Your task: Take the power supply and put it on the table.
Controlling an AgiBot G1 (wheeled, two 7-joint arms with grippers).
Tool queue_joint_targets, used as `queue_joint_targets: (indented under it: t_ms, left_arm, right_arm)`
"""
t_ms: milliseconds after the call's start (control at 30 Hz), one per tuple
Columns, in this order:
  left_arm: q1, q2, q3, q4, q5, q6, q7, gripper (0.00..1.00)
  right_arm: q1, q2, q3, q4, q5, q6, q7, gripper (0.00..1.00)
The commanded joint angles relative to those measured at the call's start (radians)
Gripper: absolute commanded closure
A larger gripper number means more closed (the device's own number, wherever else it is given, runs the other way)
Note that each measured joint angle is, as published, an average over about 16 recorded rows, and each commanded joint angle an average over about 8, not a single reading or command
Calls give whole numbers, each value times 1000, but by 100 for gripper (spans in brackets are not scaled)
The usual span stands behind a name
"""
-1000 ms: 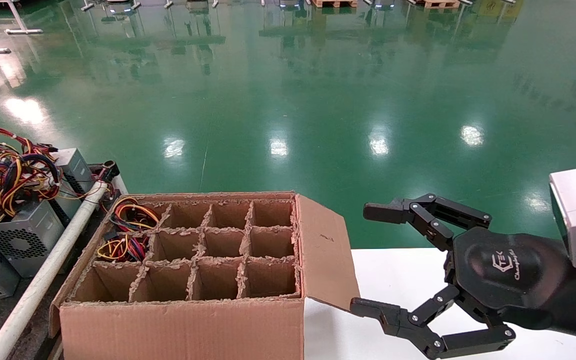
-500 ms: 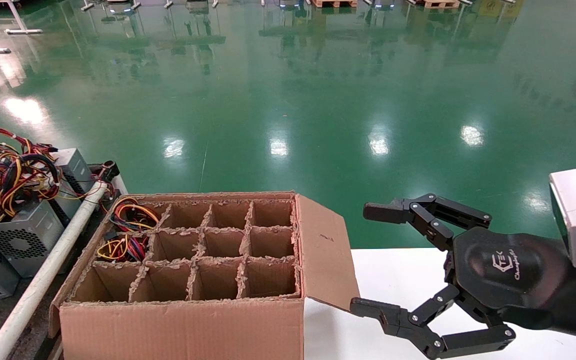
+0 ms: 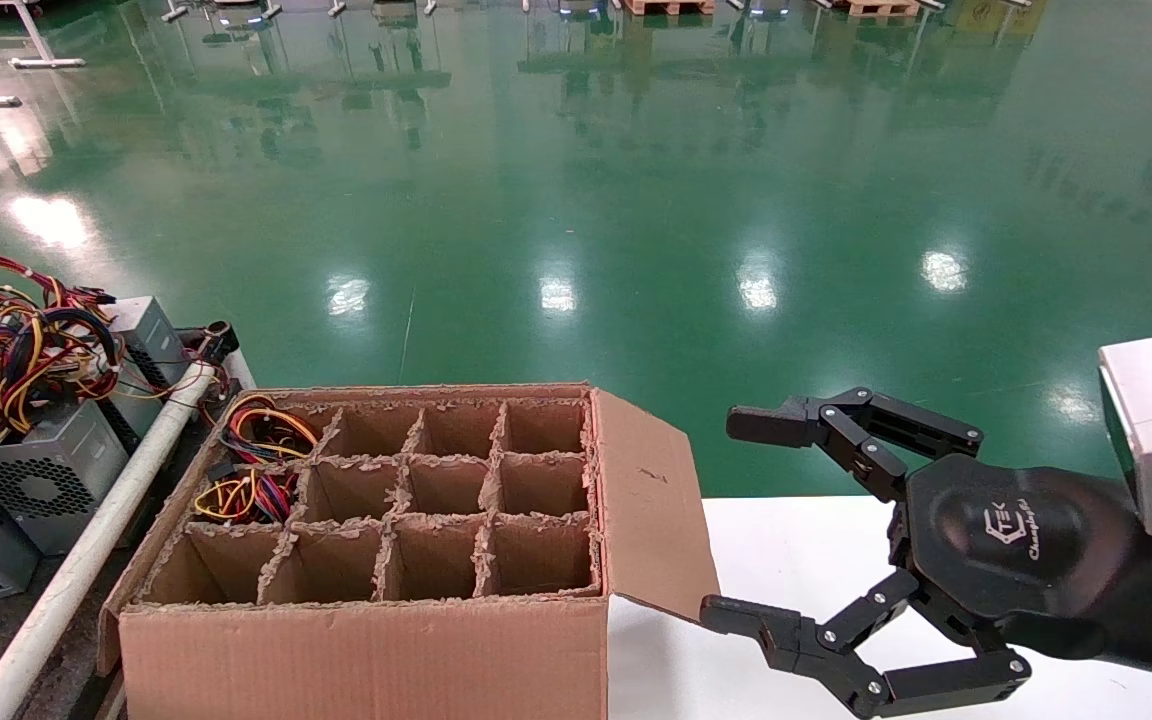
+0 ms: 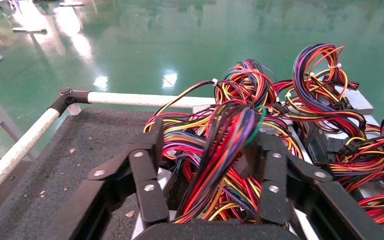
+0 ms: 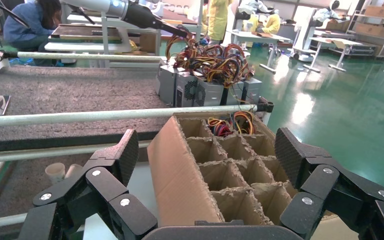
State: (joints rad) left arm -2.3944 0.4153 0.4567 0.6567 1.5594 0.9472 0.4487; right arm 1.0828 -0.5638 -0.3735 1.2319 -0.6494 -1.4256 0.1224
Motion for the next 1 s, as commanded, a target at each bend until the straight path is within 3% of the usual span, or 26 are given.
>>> queue_joint_targets:
  t_ms: [33, 600, 1000]
  left_arm:
    - [0, 1, 0, 2, 0, -1, -1, 0]
    - [-12, -19, 56, -22, 40, -22, 9, 0]
    - [-114, 7, 112, -24, 67, 10, -111, 0]
  right_arm:
    - [0, 0, 0, 0, 0, 0, 0, 0]
    - [0, 0, 0, 0, 0, 0, 0, 0]
    - [0, 0, 0, 0, 0, 0, 0, 0]
